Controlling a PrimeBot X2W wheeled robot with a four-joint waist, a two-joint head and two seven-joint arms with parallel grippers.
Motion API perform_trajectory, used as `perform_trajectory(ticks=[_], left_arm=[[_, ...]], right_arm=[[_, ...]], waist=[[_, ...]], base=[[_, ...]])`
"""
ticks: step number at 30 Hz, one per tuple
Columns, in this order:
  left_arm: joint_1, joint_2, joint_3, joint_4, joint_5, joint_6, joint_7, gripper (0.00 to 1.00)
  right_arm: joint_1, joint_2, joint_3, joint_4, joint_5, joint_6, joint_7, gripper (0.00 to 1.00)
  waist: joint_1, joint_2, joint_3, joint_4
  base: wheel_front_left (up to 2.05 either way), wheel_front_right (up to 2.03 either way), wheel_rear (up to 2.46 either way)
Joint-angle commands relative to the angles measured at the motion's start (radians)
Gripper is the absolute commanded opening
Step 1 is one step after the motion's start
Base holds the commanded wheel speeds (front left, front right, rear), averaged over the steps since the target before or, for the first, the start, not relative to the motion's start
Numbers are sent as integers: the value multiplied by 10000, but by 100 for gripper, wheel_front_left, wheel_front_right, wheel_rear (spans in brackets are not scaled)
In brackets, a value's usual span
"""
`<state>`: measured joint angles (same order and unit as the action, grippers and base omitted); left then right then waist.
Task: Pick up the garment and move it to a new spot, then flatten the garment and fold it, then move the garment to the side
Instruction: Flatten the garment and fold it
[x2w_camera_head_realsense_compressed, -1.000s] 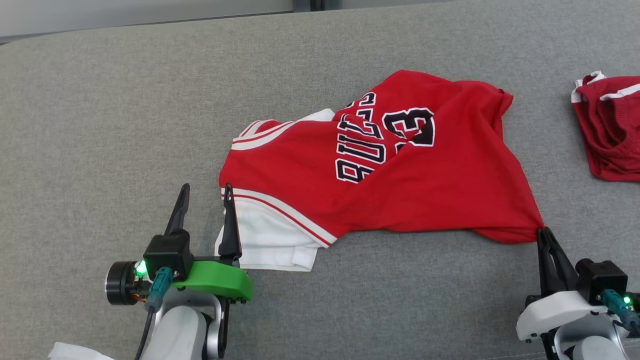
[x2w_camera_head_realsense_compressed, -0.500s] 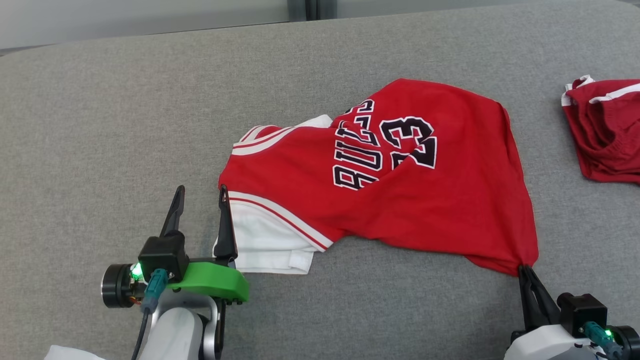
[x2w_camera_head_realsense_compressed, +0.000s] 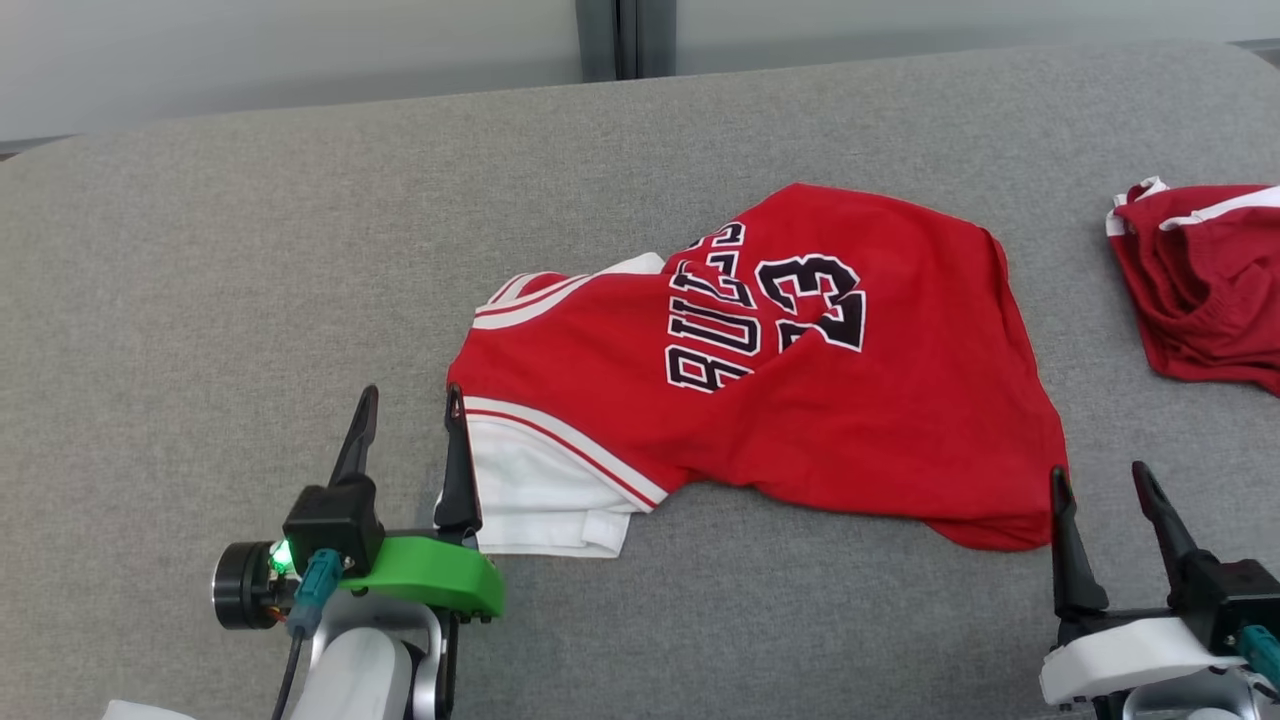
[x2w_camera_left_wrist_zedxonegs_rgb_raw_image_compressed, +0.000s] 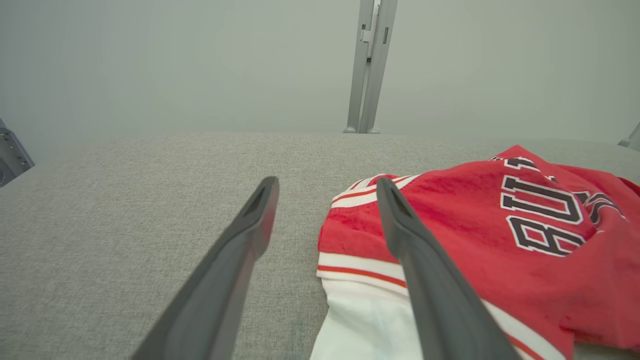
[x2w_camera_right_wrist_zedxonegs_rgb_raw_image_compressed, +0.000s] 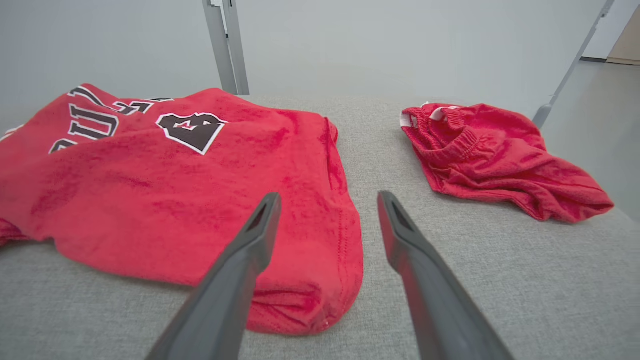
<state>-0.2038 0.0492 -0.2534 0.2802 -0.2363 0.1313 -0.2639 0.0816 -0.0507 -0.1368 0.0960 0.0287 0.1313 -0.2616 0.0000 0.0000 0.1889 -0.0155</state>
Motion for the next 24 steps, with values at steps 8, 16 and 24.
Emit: perform_trajectory(ticks=[8, 16, 24], left_arm=[[319, 30, -155, 13, -231, -55, -2, 100], [567, 30, -252, 93, -441, -221, -2, 100], [871, 29, -297, 228, -569, -291, -1, 100]], right_arm=[[-620, -16, -11, -310, 195, -10, 110, 100], [-1488, -20, 554, 267, 623, -10, 252, 100], [-1701, -13, 1174, 889, 949, -10, 222, 100]], waist=[[0, 0, -411, 124], [0, 0, -780, 382], [0, 0, -1144, 645]], base=[[0, 0, 0], [0, 0, 0], [0, 0, 0]])
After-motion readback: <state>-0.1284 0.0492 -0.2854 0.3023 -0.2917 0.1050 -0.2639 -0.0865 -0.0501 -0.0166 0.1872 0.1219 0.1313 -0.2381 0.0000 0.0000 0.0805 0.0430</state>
